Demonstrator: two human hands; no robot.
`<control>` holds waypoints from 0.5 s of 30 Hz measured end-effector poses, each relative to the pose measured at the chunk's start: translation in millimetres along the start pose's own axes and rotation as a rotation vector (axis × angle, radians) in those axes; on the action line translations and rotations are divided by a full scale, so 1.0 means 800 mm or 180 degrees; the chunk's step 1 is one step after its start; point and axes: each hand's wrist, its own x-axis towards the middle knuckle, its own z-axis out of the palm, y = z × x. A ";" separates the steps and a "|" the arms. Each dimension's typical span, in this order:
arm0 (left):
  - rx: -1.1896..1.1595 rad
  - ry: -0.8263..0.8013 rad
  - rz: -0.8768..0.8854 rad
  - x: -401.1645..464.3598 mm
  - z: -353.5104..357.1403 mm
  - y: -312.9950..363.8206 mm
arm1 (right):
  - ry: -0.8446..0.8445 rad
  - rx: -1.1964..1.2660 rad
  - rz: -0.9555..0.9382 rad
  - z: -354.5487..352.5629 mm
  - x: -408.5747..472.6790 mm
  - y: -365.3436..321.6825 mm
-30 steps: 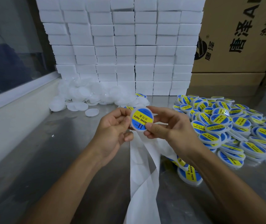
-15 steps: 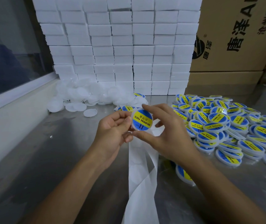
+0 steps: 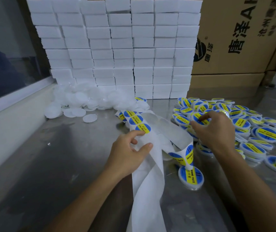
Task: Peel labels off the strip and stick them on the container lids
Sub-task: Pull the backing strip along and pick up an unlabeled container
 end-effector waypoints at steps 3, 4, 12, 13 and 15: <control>-0.0560 -0.0097 -0.0336 0.000 -0.001 0.001 | 0.0044 -0.0338 0.0174 0.000 0.000 0.009; -0.0682 -0.0063 -0.0405 0.001 -0.002 0.002 | 0.0055 -0.0470 0.0174 0.001 0.000 0.011; -0.1662 0.0400 -0.0439 0.004 -0.007 0.006 | -0.0029 -0.0460 0.0079 0.002 -0.005 -0.005; -0.1711 0.0428 -0.0412 0.005 -0.008 0.006 | -0.0042 -0.0311 -0.0018 0.001 -0.007 -0.012; -0.1807 0.0438 -0.0402 0.006 -0.009 0.007 | -0.0009 0.0211 -0.0343 -0.001 -0.014 -0.028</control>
